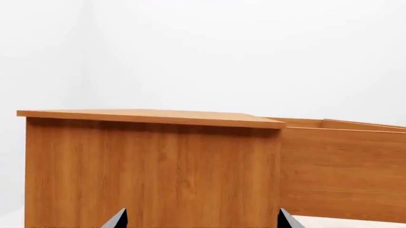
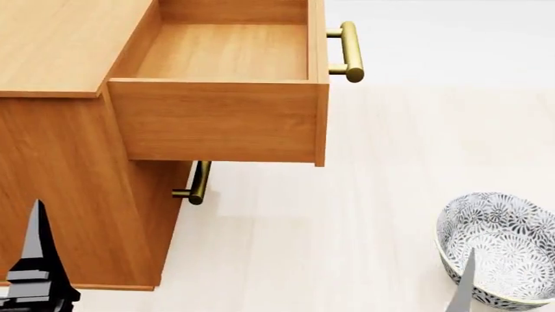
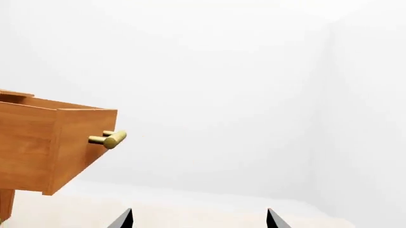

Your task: Put the ketchup in the top drawer of the cabinet.

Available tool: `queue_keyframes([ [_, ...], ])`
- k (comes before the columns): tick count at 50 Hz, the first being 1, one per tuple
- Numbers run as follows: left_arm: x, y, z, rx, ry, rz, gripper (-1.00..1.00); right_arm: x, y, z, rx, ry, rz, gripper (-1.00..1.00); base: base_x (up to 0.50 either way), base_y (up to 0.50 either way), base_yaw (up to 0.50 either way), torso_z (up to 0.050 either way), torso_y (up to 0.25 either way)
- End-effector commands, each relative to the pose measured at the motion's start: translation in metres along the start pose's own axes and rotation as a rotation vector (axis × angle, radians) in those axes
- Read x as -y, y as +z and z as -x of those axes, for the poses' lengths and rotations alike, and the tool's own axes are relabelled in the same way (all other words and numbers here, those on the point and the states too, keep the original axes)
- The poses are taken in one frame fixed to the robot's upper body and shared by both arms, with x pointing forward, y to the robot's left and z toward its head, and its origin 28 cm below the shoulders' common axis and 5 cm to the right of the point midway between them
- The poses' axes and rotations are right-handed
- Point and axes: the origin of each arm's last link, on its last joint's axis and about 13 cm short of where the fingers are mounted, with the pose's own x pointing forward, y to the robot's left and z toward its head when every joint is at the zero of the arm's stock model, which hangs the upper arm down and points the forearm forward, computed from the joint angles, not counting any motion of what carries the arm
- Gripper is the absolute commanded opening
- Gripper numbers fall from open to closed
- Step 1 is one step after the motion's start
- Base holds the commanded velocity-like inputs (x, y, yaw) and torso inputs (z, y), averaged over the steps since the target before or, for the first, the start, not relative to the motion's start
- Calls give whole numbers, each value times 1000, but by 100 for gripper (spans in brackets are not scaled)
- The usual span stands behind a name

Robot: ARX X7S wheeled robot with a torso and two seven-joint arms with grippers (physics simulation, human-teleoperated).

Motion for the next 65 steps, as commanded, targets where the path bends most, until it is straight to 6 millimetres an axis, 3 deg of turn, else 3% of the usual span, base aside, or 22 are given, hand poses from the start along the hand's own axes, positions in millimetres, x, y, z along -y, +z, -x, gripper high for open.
queue_keyframes([
  [1, 0, -1, 0, -5, 2, -1, 100, 24, -6, 5, -22, -61, 38, 100, 0, 0, 0, 0, 0],
  [21, 2, -5, -1, -17, -2, 3, 100, 52, -18, 7, -69, -76, 38, 100, 0, 0, 0, 0, 0],
  [33, 4, -7, -1, -25, -2, -1, 100, 78, -24, 11, -120, 22, -38, 100, 0, 0, 0, 0, 0],
  [48, 7, -8, 1, -33, -2, -8, 100, 90, -35, 39, -156, 166, -75, 100, 0, 0, 0, 0, 0],
  [65, 10, -14, -2, -49, -9, -13, 100, 100, -47, 73, -180, 132, -88, 100, 0, 0, 0, 0, 0],
])
